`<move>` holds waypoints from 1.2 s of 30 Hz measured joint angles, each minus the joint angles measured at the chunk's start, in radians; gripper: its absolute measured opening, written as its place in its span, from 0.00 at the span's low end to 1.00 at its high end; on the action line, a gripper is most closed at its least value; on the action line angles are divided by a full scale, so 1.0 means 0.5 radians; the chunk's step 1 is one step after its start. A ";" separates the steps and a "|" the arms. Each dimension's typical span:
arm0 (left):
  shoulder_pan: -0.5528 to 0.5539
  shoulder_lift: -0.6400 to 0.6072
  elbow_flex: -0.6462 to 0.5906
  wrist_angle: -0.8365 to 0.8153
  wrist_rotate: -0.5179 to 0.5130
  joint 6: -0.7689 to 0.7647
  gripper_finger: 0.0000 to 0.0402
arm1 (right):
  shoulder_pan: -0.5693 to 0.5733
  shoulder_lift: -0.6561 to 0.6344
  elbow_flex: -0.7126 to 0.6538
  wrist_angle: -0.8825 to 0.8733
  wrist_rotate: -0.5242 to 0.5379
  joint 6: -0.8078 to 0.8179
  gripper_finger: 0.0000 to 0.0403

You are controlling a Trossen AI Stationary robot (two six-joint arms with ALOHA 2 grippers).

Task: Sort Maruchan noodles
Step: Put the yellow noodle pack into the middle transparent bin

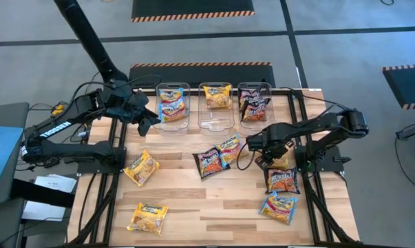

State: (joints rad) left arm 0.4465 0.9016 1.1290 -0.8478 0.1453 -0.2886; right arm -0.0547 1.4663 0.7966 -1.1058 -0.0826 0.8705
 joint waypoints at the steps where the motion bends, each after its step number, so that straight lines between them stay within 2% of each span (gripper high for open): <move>1: 0.000 0.000 0.000 0.000 0.000 0.000 0.33 | -0.002 0.012 -0.014 0.021 -0.005 -0.004 0.57; 6: 0.000 0.000 0.000 0.001 0.000 0.000 0.33 | -0.001 0.069 -0.068 0.116 -0.041 -0.018 0.57; 9: 0.000 0.000 0.000 0.001 0.000 0.000 0.33 | -0.001 0.116 -0.066 0.130 -0.044 -0.021 0.52; 19: 0.000 0.000 0.000 0.000 0.000 0.001 0.33 | 0.000 0.129 -0.058 0.122 -0.106 -0.029 0.17; 24: 0.000 0.000 0.000 0.000 0.000 0.001 0.33 | 0.000 0.100 0.006 0.064 -0.106 -0.028 0.04; 30: 0.000 0.000 0.000 0.000 0.000 0.001 0.33 | 0.061 0.056 0.116 0.032 -0.130 0.033 0.02; 36: 0.000 0.000 0.000 0.000 -0.001 0.001 0.33 | 0.201 0.053 0.316 -0.183 -0.139 0.119 0.02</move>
State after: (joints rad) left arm 0.4465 0.9016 1.1290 -0.8478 0.1446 -0.2882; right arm 0.0457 1.4929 0.9546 -1.1975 -0.1523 0.9302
